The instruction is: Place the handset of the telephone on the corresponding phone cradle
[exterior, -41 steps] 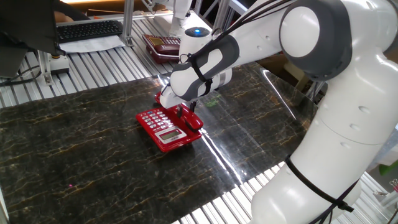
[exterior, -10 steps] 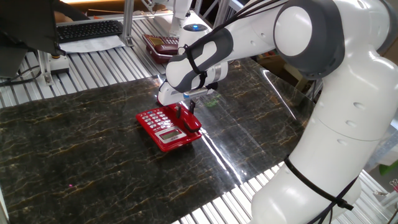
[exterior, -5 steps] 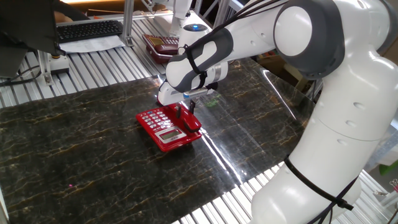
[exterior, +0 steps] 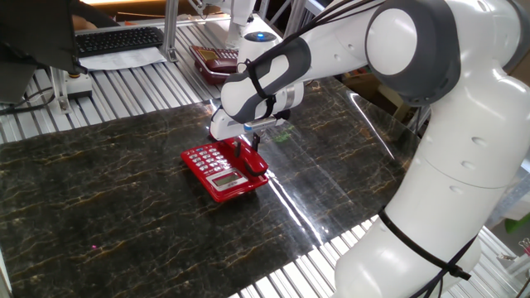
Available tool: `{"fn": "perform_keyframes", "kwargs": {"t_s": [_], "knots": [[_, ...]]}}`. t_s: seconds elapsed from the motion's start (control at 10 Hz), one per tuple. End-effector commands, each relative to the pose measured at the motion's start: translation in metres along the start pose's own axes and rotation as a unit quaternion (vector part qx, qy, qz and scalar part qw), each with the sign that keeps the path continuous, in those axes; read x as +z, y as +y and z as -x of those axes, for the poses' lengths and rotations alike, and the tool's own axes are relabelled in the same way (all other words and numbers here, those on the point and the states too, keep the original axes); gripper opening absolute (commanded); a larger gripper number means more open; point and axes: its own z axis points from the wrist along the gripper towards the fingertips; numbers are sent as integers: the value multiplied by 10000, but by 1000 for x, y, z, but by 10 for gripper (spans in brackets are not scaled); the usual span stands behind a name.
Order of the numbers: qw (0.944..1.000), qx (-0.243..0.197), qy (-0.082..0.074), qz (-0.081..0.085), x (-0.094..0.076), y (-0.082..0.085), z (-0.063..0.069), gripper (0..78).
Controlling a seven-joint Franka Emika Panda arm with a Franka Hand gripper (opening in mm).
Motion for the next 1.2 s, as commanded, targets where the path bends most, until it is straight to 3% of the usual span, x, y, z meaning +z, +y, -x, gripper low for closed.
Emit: {"fn": "perform_keyframes", "kwargs": {"t_s": [0.1,1.2], "knots": [[10000,9,-18,-15,-2,0,1,11],[9999,-103,-12,-6,0,1,0,11]]}}
